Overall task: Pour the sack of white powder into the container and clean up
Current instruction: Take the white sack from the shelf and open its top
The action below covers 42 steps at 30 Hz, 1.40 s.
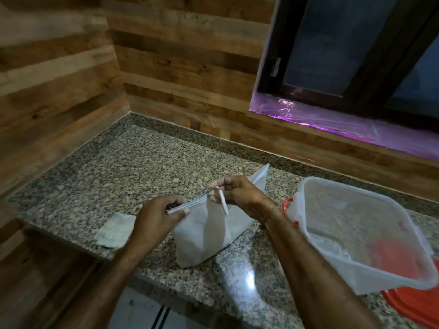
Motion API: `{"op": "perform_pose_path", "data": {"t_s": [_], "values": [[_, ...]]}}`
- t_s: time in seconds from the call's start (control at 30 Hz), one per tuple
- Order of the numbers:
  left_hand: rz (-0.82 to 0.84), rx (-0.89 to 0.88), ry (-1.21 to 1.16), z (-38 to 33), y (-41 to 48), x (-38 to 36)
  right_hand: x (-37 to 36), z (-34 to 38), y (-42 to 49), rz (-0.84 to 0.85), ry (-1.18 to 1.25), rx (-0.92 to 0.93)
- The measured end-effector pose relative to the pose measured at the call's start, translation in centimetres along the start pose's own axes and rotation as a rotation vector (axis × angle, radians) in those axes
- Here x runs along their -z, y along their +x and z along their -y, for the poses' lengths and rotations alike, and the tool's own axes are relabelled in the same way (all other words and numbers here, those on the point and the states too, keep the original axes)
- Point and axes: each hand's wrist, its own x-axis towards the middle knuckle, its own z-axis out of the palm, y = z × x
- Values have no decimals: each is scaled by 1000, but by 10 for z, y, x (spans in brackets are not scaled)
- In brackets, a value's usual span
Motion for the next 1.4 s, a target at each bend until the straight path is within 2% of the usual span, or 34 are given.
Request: {"op": "perform_pose_path", "data": {"t_s": [0.1, 0.17, 0.33, 0.47, 0.57, 0.67, 0.8, 0.9, 1.03, 1.13, 1.23, 1.33, 1.4], "values": [[-25, 21, 60, -6, 6, -2, 8, -5, 0, 105, 155, -73], [-14, 24, 92, -8, 7, -2, 11, -11, 1, 76, 204, -97], [-30, 50, 225, -23, 12, -12, 1, -19, 9, -248, -156, 89], [-25, 50, 161, -16, 1, -6, 17, -1, 11, -303, -448, 151], [4, 78, 87, 1, -12, 10, 54, 15, 20, -440, -647, 154], [34, 83, 257, -2, -9, 17, 73, 21, 27, -455, -710, 118], [100, 13, 569, -41, 27, -6, 66, 22, 36, -424, -811, 165], [122, 12, 685, -52, 41, -18, 76, 26, 45, -453, -876, 163], [81, -11, 555, -31, 23, -9, 114, 38, 55, -640, -841, 71], [55, -53, 494, -22, 14, -7, 126, 41, 64, -645, -850, 7], [56, 9, 499, -18, 11, -1, 110, 37, 66, -694, -866, -23], [63, 57, 431, -10, 3, 10, 92, 20, 57, -843, -818, 33], [75, 34, 367, -6, 1, 10, 79, 3, 53, -810, -641, 124]]}}
